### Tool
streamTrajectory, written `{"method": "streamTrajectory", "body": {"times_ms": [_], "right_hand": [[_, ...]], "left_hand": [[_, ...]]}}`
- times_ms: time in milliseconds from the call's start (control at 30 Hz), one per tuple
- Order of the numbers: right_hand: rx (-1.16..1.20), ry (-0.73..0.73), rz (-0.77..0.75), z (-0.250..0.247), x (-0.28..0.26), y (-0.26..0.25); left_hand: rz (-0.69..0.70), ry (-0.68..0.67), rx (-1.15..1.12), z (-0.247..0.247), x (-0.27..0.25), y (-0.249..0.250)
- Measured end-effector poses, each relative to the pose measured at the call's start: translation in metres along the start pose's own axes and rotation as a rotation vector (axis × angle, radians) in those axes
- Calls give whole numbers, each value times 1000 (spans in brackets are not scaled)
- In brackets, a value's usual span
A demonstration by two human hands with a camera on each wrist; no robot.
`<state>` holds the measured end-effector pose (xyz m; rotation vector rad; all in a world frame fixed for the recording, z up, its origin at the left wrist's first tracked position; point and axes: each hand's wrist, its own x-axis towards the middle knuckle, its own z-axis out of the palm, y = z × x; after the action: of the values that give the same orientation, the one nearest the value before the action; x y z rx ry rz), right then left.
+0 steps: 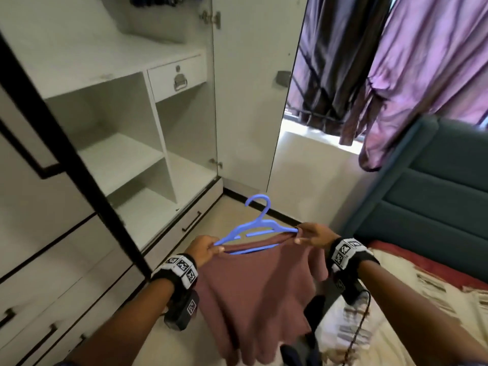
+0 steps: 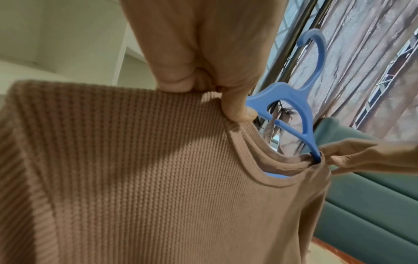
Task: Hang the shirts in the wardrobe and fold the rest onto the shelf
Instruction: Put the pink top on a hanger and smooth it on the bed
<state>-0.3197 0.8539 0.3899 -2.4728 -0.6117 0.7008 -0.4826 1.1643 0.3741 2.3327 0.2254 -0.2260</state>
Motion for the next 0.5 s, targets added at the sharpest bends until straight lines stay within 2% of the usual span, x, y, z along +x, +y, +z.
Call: {"method": "streamTrajectory", "body": {"times_ms": [67,233,367,500], "right_hand": [[-50,35,-30,-26,13,11],[-88,269,-183,-114,50,-28],[-17,411,-340,-191,100,-80],[152,376,-508,-280,150,-158]], "left_hand": [[20,41,-12,-14,26,18],[71,198,63,-84,91,65],[115,361,130,-182,137,108],[201,500,221,-295,173,148]]}}
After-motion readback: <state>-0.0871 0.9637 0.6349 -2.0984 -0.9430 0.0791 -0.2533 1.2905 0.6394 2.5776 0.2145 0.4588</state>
